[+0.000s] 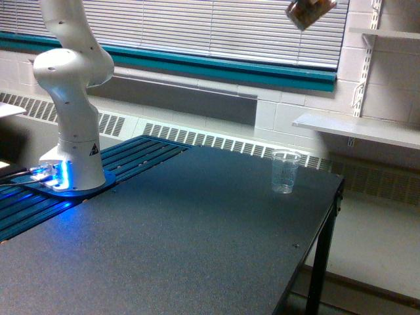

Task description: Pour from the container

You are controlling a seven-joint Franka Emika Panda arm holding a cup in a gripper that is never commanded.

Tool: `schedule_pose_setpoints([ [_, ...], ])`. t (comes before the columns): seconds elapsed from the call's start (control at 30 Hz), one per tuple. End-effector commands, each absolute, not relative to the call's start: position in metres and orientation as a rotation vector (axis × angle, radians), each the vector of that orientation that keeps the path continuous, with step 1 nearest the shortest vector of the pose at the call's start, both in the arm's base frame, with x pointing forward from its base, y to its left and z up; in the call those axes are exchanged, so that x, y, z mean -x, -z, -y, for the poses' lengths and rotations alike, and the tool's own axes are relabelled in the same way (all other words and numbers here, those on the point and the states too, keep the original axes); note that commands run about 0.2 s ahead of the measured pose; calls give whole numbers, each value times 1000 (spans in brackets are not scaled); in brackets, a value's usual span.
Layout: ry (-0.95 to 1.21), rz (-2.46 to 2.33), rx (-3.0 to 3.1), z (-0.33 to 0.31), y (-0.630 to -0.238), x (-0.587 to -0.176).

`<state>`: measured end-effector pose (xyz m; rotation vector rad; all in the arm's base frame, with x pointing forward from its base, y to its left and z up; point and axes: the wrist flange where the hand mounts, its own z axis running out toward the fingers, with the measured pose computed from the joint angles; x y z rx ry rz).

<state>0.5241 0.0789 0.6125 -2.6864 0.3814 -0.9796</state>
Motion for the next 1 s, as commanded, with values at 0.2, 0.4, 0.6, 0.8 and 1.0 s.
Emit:
schedule_pose_setpoints([
  [0.2,907,-102,2773,-110,-573,-516],
  [0.4,838,-37,2799,-123,-544,-514],
  [0.6,773,36,2831,-136,-518,-510],
  [0.8,725,99,2857,-145,-496,-504],
  [1.0,684,155,2894,-153,-480,-496],
])
